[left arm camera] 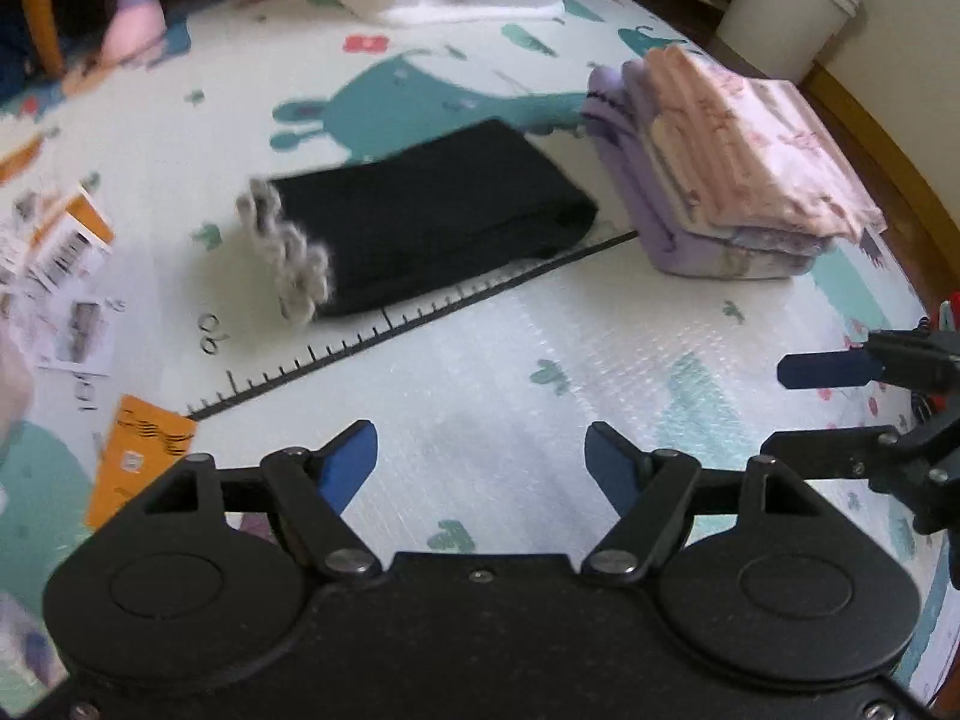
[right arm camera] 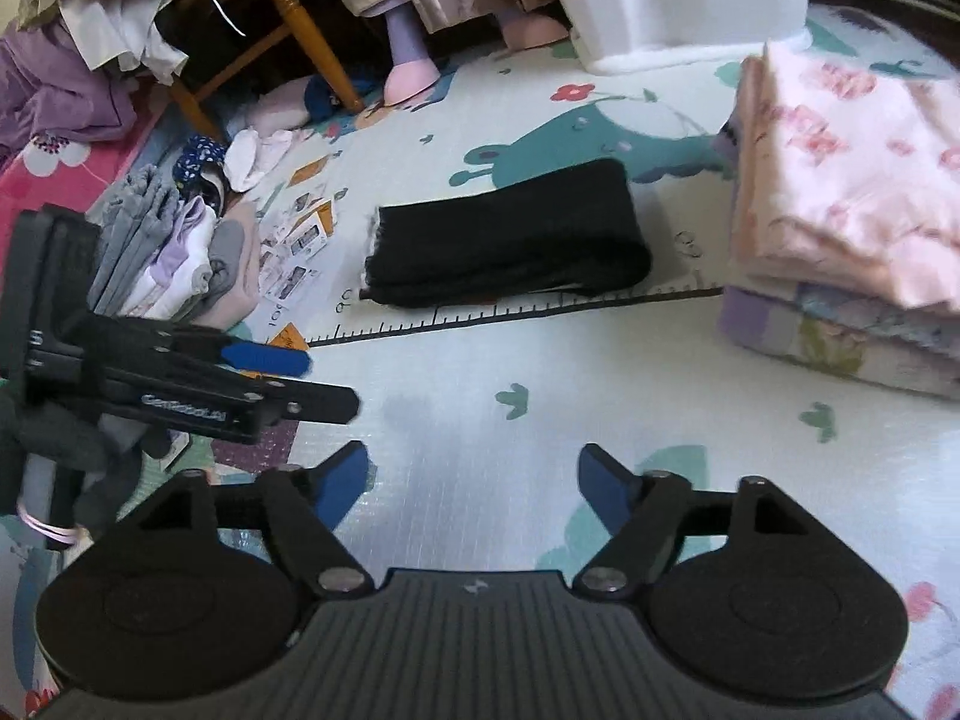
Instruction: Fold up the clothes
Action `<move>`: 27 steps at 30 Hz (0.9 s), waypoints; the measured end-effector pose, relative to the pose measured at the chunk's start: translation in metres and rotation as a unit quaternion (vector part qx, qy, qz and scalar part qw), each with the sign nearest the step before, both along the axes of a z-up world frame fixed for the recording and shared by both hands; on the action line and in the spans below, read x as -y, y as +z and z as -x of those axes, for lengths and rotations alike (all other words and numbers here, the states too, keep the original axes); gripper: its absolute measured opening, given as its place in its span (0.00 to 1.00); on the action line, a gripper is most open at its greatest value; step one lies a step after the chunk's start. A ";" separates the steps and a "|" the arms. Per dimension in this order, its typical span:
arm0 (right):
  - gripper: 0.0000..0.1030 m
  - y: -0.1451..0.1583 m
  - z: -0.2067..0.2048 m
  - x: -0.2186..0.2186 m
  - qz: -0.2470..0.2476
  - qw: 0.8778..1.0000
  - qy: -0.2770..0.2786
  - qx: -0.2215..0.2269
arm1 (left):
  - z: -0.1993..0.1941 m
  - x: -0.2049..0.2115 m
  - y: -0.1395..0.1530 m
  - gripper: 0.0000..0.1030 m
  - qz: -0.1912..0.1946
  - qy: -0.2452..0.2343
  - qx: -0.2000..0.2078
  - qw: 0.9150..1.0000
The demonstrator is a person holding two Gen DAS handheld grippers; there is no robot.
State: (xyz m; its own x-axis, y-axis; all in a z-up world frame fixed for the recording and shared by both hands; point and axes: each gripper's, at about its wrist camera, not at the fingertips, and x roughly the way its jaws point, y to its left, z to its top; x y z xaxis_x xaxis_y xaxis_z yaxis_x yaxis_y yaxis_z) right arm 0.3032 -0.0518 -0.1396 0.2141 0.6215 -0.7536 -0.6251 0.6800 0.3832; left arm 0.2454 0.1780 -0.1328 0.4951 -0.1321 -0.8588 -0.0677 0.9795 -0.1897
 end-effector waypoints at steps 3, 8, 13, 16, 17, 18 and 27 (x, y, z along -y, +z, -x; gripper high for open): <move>0.88 0.024 0.005 0.003 0.018 1.000 -0.012 0.003 | 0.011 0.013 0.035 0.83 -0.023 0.025 0.009 0.999; 0.95 0.073 0.015 0.006 0.016 0.999 -0.034 0.016 | 0.030 0.038 0.090 1.00 -0.121 0.094 0.049 0.987; 0.95 0.124 0.032 0.002 0.040 0.997 -0.027 0.061 | 0.046 0.051 0.134 1.00 -0.177 0.099 0.036 0.979; 0.96 0.158 0.045 0.000 0.038 0.995 -0.031 0.083 | 0.060 0.055 0.164 1.00 -0.186 0.115 0.042 0.975; 0.97 0.167 0.049 0.001 0.031 0.996 -0.029 0.084 | 0.065 0.057 0.172 1.00 -0.191 0.121 0.043 0.973; 0.97 0.175 0.053 0.000 0.030 0.995 -0.029 0.086 | 0.069 0.059 0.179 1.00 -0.199 0.128 0.044 0.971; 0.99 0.200 0.079 -0.001 0.055 0.991 -0.040 0.113 | 0.107 0.078 0.211 0.99 -0.205 0.156 0.076 0.963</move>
State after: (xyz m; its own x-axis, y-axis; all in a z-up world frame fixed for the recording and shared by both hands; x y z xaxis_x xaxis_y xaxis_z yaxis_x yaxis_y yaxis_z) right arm 0.2239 -0.0512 0.0607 0.4302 0.5122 -0.7433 -0.6285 0.7610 0.1607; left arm 0.1383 0.0999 0.0781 0.5796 0.3787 -0.7216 -0.3726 0.9106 0.1787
